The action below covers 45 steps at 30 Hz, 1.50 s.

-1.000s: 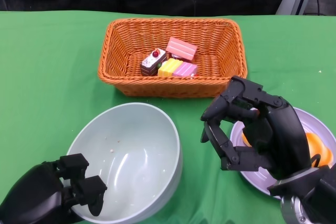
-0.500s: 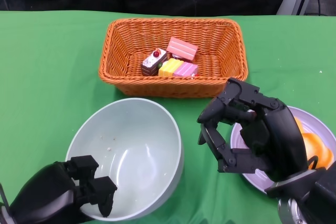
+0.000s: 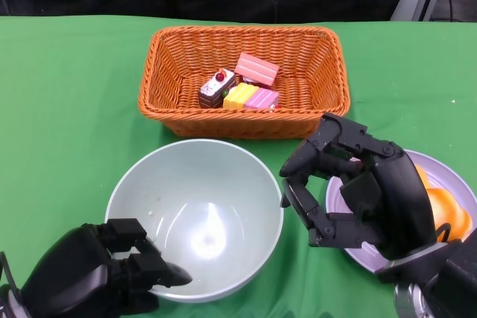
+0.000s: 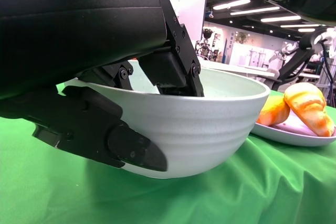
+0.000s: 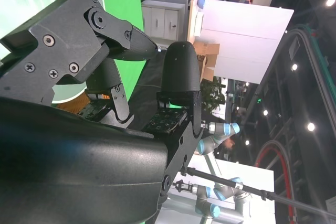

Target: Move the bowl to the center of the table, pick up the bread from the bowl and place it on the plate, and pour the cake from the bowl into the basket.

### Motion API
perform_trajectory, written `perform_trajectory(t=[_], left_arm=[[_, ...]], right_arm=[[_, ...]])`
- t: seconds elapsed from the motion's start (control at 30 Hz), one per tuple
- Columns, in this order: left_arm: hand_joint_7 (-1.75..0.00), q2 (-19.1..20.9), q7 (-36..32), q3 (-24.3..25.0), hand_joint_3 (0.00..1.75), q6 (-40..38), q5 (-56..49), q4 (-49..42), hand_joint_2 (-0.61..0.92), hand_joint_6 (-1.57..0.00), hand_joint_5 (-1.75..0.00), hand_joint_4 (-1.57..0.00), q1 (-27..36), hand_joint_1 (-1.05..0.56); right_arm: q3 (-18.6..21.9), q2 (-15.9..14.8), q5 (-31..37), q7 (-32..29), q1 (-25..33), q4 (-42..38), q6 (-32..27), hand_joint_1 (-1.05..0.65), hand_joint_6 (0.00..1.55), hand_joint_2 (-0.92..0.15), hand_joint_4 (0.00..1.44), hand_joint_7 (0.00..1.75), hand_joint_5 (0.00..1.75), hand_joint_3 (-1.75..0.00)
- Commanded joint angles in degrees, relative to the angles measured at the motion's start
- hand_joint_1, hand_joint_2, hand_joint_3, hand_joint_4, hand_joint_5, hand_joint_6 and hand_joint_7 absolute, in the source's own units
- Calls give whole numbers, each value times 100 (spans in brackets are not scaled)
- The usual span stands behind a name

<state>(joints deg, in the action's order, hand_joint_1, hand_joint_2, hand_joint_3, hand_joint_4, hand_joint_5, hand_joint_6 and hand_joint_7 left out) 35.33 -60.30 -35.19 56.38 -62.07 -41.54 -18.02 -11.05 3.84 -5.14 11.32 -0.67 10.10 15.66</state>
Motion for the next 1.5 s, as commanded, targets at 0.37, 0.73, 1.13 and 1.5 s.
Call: perform_trajectory(t=[0.37,0.73,1.13,1.5], left_arm=[[0,258,253,151,20,193,215,207,92,-64,-11,-55,184,-94],[0,302,1335,470,48,1478,1411,52,92,-29,0,-26,219,-105],[-5,22,4561,231,34,997,7355,1438,92,-38,-13,-50,936,-79],[-16,-1286,6303,1633,27,-1190,9260,3143,92,-102,-72,-86,1242,-20]], right_arm=[[31,-20,-4,-24,24,-24,74,-15,72,-46,82,126,150,-104],[35,-24,-44,5,39,-48,106,-13,72,-47,82,125,150,-104],[34,-37,-85,45,67,-102,140,-14,72,-47,82,126,151,-103],[86,-79,-102,32,65,-18,-10,-12,73,-46,82,125,151,-105]])
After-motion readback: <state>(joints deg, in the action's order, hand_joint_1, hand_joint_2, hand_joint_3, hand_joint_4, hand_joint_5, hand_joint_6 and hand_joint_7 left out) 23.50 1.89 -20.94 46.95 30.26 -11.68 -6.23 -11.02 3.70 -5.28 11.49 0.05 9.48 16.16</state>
